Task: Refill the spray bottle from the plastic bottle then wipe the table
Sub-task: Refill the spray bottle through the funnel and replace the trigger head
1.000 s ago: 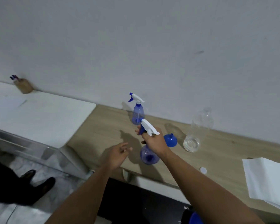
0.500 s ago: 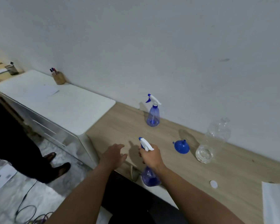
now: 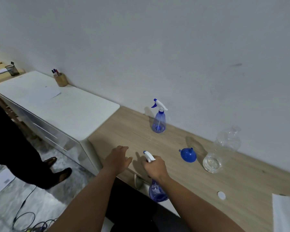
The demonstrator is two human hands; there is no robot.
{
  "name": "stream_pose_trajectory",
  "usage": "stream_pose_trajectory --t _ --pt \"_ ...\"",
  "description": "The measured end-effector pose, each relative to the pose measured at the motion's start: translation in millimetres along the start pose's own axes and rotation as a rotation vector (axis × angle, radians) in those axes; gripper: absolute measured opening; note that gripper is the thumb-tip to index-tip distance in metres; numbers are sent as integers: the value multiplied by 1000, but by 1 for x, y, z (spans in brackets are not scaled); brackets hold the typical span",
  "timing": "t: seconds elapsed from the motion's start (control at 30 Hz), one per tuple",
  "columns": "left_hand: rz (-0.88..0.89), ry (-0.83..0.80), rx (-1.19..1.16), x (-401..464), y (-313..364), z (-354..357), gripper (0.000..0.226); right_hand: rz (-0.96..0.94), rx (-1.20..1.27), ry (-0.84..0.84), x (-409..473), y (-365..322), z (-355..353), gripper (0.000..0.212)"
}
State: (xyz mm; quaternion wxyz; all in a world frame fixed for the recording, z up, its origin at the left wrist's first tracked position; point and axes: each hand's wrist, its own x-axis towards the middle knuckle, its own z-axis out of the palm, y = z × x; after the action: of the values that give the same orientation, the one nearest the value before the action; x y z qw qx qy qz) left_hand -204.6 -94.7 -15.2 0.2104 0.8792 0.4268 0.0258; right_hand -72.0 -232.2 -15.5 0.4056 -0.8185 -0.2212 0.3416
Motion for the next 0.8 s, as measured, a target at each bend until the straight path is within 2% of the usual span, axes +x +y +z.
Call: stream_pose_trajectory --t 0.33,0.6,0.8 --pt "-35 -31 5 1 -6 -4 63 49 -21 7 -2 -8 2 24" --pt "-44 -43 -3 -1 -11 -5 63 0 -31 18 -3 -6 5 28" --pt "-60 -41 -34 -1 -14 -6 64 39 -59 -7 2 -4 10 19"
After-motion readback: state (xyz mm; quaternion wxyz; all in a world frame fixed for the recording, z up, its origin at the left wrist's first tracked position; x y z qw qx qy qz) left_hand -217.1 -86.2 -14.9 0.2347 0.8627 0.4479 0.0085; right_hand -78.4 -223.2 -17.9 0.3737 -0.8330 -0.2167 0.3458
